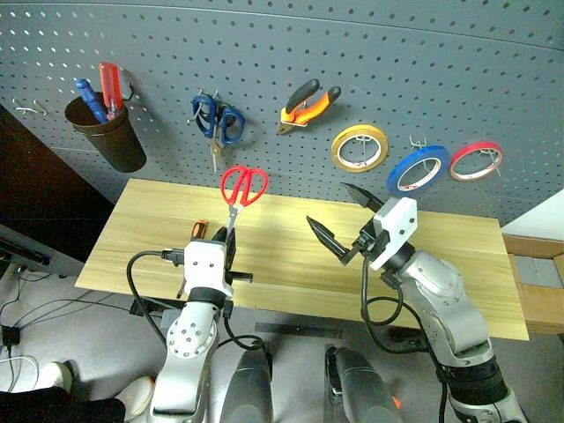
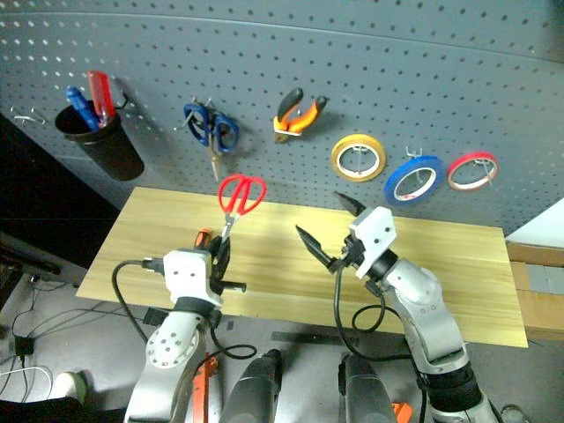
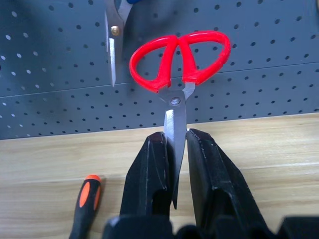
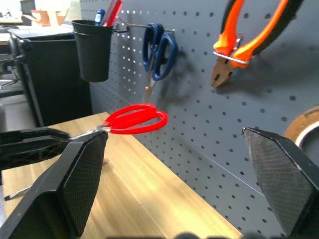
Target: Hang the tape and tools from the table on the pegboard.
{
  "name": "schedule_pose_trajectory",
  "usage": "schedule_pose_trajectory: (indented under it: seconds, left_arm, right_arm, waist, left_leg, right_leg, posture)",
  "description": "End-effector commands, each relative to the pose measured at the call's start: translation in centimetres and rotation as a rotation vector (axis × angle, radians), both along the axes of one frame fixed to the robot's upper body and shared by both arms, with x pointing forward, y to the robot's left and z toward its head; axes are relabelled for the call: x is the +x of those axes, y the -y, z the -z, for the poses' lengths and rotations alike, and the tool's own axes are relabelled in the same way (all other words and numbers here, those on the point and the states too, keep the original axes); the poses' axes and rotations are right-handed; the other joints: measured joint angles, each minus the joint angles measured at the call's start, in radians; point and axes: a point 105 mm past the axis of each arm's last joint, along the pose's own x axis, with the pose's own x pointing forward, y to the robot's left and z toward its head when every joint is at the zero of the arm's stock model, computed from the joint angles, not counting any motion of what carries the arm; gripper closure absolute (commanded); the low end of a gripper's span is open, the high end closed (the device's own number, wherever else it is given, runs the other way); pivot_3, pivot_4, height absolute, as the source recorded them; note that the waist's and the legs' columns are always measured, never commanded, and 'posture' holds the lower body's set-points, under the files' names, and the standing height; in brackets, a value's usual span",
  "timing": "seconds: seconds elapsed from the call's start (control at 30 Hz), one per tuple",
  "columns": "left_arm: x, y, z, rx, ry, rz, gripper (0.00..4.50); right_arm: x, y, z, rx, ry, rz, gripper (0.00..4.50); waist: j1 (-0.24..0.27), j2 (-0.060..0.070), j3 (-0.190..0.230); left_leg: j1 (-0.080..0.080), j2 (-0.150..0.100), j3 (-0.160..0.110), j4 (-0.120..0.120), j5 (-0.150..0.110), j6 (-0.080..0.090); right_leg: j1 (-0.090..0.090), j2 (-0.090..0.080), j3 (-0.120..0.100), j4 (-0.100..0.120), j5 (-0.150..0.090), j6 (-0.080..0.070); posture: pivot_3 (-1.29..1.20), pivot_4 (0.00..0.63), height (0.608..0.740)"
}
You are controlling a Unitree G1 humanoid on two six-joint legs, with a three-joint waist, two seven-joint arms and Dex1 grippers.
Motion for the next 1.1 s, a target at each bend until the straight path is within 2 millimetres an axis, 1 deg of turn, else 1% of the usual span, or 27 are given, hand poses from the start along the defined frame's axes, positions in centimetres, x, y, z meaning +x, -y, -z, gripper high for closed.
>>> schedule_pose_trajectory:
  seconds: [0.03,0.13,0.23,0.33,0.43,0.53,0.77,0.87,1.1]
  left_arm:
    - [-1.5,-0.2,-3.0,0.005,0.131,-0.006,4.25]
    - [-2.4,-0.3,-4.3,0.011,0.183,0.003,4.25]
    - [-3.3,-0.1,-5.6,0.035,0.23,0.019,4.25]
    - [-4.2,0.0,-7.1,0.065,0.281,0.028,4.25]
    - [-4.5,0.1,-7.9,0.081,0.309,0.028,4.25]
    - [-4.4,0.0,-8.3,0.081,0.325,0.012,4.25]
    - [-2.9,-1.0,-9.0,0.092,0.368,-0.052,4.25]
    - [-2.6,-1.1,-9.4,0.093,0.384,-0.066,4.25]
    - [-2.4,-1.7,-9.3,0.081,0.364,-0.096,4.25]
  right_arm:
    - [-1.2,0.3,-2.0,0.045,0.081,-0.016,0.0]
    - [-1.7,0.5,-2.5,0.075,0.098,-0.033,0.0]
    - [-2.1,0.7,-2.6,0.083,0.101,-0.037,0.0]
    - [-2.1,0.9,-2.6,0.086,0.104,-0.024,0.0]
    - [-2.0,1.1,-2.7,0.09,0.107,-0.013,0.0]
    - [-2.0,1.0,-2.8,0.099,0.115,-0.016,0.0]
    - [-1.9,0.6,-3.3,0.111,0.143,-0.03,0.0]
    - [-1.8,0.6,-3.3,0.112,0.147,-0.032,0.0]
    - [-1.7,0.7,-3.2,0.101,0.142,-0.027,0.0]
  waist:
    - [0.0,0.0,0.0]
    - [0.0,0.0,0.0]
    - [-0.001,0.0,0.0]
    - [-0.001,0.0,0.0]
    - [0.0,0.0,0.0]
    - [0.0,0.0,-0.002]
    - [0.001,-0.001,-0.003]
    - [0.001,-0.001,-0.003]
    - [0.001,-0.001,-0.004]
  left_leg:
    - [0.0,0.0,0.0,0.0,0.0,0.0]
    - [0.0,0.0,0.0,0.0,0.0,0.0]
    - [0.0,0.0,0.0,0.0,0.0,0.0]
    - [0.0,0.0,0.0,0.0,0.0,0.0]
    - [0.0,0.0,0.0,0.001,0.0,0.0]
    - [0.0,0.0,0.0,0.001,0.0,0.0]
    - [0.0,0.0,0.0,0.001,0.0,0.0]
    - [0.0,0.0,0.0,0.001,0.0,0.0]
    - [0.0,0.0,0.0,0.001,0.0,0.0]
  right_leg:
    - [0.0,0.0,0.0,0.0,0.0,0.0]
    - [0.0,0.0,0.0,0.0,0.0,0.001]
    - [0.0,0.0,0.0,0.0,0.0,0.001]
    - [0.0,0.0,0.0,0.0,0.0,0.001]
    - [0.0,0.0,0.0,0.001,0.0,0.001]
    - [0.0,0.001,0.0,0.001,0.0,0.0]
    - [0.0,0.001,0.0,0.001,0.0,-0.001]
    - [0.0,0.001,-0.001,0.001,0.002,-0.003]
    - [0.0,0.001,-0.001,0.002,0.002,-0.004]
  posture:
    - [0.13,0.26,0.74]
    - [0.13,0.262,0.74]
    - [0.13,0.263,0.74]
    - [0.13,0.263,0.74]
    - [0.14,0.262,0.74]
    - [0.14,0.261,0.74]
    - [0.15,0.257,0.74]
    - [0.15,0.259,0.74]
    - [0.15,0.264,0.74]
